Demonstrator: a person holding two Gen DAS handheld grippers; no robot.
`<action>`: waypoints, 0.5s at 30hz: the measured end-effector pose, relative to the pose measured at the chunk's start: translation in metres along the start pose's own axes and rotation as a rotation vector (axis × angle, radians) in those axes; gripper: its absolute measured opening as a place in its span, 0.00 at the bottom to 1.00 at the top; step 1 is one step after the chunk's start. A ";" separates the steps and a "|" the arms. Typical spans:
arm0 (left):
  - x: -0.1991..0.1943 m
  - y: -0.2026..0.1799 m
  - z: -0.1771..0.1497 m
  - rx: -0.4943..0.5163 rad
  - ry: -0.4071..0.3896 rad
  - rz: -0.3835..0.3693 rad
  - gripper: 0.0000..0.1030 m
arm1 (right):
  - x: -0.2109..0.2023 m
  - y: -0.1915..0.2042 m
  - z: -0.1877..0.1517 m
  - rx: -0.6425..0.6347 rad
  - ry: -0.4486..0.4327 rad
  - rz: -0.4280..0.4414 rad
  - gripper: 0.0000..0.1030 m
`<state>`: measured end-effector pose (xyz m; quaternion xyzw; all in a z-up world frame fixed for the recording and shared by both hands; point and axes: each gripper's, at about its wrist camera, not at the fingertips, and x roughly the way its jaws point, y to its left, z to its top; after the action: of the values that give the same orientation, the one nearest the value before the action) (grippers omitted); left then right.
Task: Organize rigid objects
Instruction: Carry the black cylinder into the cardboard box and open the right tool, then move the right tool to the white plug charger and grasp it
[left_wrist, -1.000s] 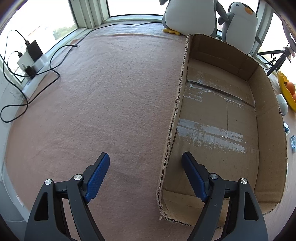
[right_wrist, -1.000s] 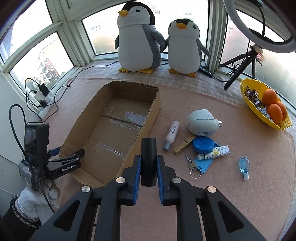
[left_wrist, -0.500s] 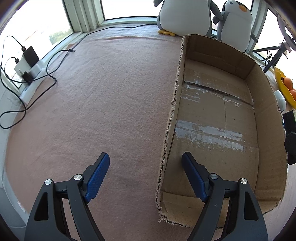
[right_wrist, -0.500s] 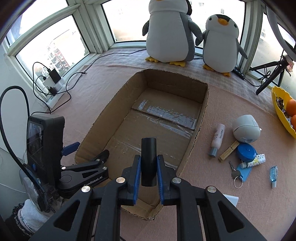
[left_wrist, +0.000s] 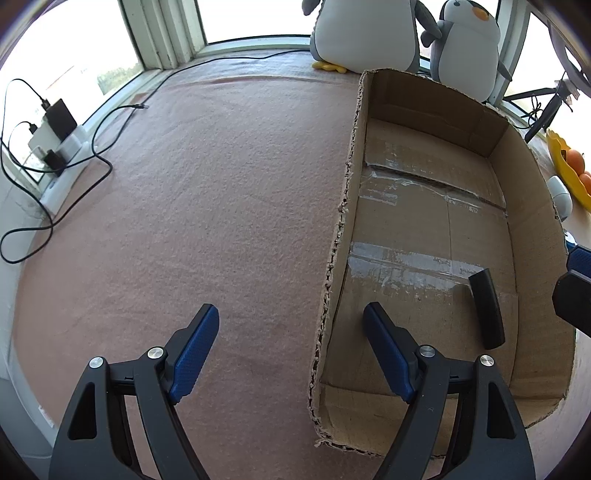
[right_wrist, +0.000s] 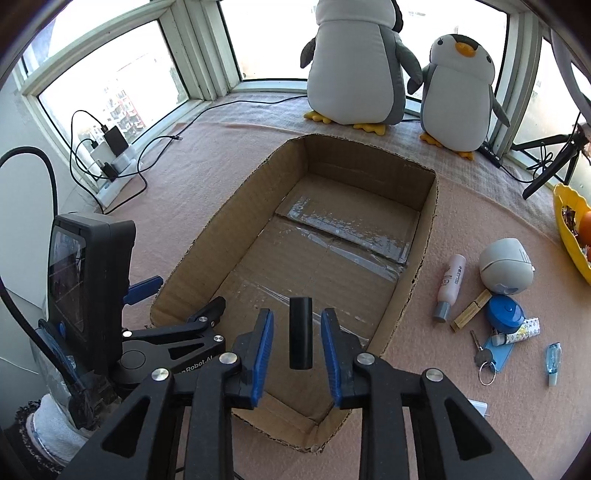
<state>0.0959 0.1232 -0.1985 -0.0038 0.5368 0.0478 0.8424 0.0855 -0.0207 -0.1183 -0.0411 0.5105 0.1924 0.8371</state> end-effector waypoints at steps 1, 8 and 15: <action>0.000 0.000 0.000 0.000 0.000 0.001 0.79 | -0.002 0.001 0.000 -0.002 -0.009 0.002 0.49; 0.000 -0.001 0.000 0.000 -0.004 0.011 0.79 | -0.011 -0.006 -0.002 0.009 -0.038 -0.003 0.59; -0.001 -0.001 0.000 0.004 -0.006 0.017 0.79 | -0.027 -0.033 -0.014 0.062 -0.056 -0.005 0.59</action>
<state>0.0959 0.1225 -0.1974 0.0026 0.5342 0.0541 0.8436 0.0743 -0.0624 -0.1054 -0.0108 0.4926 0.1754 0.8523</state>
